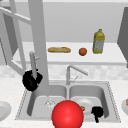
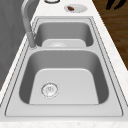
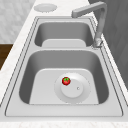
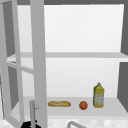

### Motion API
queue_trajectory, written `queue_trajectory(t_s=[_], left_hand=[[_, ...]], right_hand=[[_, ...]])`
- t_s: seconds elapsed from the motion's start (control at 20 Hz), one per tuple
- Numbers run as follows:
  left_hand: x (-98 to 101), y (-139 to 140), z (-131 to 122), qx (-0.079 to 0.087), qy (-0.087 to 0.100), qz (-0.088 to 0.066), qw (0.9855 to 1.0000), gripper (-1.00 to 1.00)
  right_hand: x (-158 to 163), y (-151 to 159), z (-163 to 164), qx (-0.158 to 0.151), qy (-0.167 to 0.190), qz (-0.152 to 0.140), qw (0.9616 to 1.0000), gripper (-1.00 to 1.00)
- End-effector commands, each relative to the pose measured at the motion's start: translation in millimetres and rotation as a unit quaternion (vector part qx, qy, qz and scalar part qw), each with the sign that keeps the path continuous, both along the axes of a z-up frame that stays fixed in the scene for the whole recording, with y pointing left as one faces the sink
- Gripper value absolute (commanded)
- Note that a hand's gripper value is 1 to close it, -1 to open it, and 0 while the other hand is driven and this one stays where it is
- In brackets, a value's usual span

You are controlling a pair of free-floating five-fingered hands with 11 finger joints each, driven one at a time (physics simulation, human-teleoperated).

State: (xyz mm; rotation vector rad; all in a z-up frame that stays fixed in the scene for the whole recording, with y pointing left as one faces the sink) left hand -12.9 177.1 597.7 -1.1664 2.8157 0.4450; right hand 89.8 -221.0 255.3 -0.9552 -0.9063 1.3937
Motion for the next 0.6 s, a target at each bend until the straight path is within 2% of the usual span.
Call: queue_trajectory(t_s=[0.0,0.3,0.55], left_hand=[[-18.5,28.2,-18.7,0.0,-0.011,-0.008,0.9999,1.0],[-41.7,59.7,-18.5,-0.001,-0.006,-0.042,0.9991,1.0],[-55.5,83.2,-20.0,-0.001,-0.003,-0.076,0.9971,1.0]], right_hand=[[0.0,0.0,0.0,0.0,0.0,0.0,1.0,0.0],[0.0,0.0,0.0,0.0,0.0,0.0,1.0,0.0],[0.0,0.0,0.0,0.0,0.0,0.0,1.0,0.0]])
